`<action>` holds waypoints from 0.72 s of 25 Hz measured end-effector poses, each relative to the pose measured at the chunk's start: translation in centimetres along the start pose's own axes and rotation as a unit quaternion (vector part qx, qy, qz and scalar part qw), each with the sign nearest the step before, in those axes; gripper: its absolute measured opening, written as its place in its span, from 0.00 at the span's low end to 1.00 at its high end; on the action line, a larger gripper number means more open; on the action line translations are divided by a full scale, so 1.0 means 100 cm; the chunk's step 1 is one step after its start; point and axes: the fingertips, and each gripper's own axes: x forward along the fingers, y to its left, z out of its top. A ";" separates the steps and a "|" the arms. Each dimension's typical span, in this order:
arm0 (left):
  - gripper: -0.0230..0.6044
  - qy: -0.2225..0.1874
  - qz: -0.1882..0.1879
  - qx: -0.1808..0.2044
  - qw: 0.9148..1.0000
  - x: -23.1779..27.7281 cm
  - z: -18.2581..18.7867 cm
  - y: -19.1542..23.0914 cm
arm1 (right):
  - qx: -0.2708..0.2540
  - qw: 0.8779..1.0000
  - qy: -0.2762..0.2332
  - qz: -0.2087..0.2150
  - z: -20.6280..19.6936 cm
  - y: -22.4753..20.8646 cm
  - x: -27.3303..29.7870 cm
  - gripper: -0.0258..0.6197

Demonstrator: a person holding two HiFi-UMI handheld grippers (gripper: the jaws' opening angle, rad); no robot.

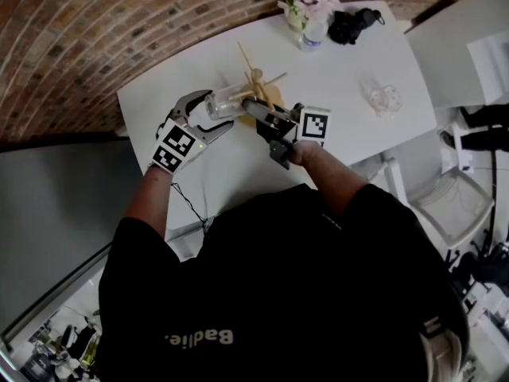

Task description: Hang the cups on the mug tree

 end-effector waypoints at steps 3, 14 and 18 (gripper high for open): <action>0.62 0.000 0.004 -0.003 1.000 -0.001 -0.001 0.000 | -0.005 1.000 -0.001 0.003 0.002 0.003 0.000 0.28; 0.56 -0.009 0.003 -0.007 1.000 -0.006 0.006 0.002 | 0.001 1.000 -0.017 -0.006 0.003 -0.001 -0.004 0.24; 0.56 -0.018 0.004 0.000 1.000 -0.010 0.016 0.002 | 0.020 0.999 -0.035 -0.001 0.006 0.000 -0.006 0.24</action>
